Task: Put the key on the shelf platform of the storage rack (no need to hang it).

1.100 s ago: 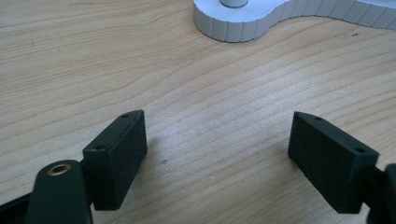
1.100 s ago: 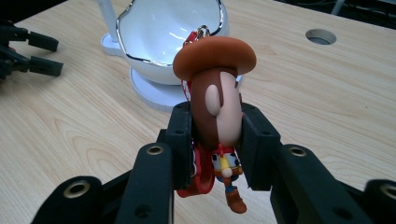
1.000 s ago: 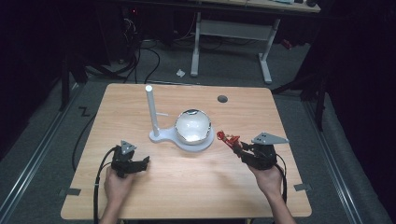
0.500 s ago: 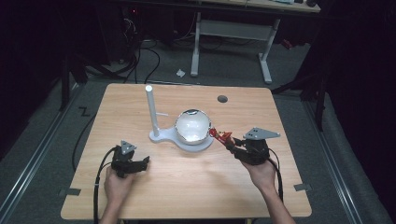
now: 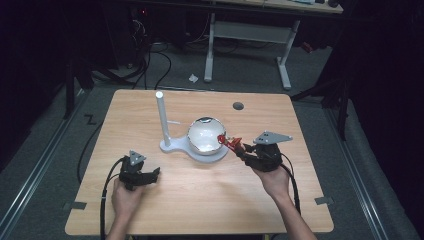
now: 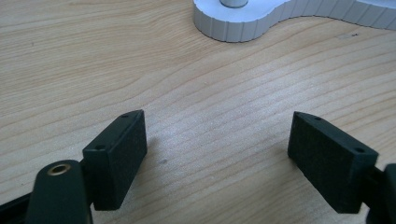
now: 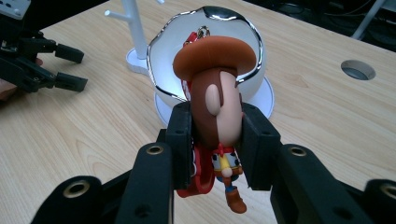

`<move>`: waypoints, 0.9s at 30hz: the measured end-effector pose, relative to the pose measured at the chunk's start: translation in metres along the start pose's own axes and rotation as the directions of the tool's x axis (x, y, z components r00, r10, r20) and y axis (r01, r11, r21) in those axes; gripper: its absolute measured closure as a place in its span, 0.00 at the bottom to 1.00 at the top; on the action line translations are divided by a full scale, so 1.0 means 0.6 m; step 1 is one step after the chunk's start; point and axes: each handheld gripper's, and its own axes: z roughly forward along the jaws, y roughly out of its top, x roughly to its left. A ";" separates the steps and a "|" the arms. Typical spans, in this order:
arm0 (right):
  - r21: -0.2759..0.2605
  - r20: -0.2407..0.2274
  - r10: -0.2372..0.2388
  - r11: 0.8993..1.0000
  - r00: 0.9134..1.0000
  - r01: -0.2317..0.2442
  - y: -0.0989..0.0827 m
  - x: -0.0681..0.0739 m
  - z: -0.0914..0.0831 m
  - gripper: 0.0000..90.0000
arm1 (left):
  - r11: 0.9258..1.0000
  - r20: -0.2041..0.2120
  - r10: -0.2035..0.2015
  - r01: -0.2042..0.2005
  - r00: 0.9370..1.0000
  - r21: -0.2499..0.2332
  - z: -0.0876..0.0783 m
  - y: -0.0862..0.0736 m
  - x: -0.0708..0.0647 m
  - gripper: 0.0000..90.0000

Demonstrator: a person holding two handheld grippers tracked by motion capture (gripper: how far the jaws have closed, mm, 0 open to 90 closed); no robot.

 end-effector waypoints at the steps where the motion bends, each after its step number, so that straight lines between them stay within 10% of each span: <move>1: 0.000 -0.001 -0.002 1.000 1.000 0.002 0.002 0.001 0.001 0.76 | 1.000 0.000 0.000 0.000 1.000 0.000 0.000 0.000 0.000 0.22; 27: 0.033 -0.053 -0.033 0.999 0.998 0.035 0.059 0.012 0.069 0.76 | 1.000 0.000 0.000 0.000 1.000 0.000 0.000 0.000 0.000 0.22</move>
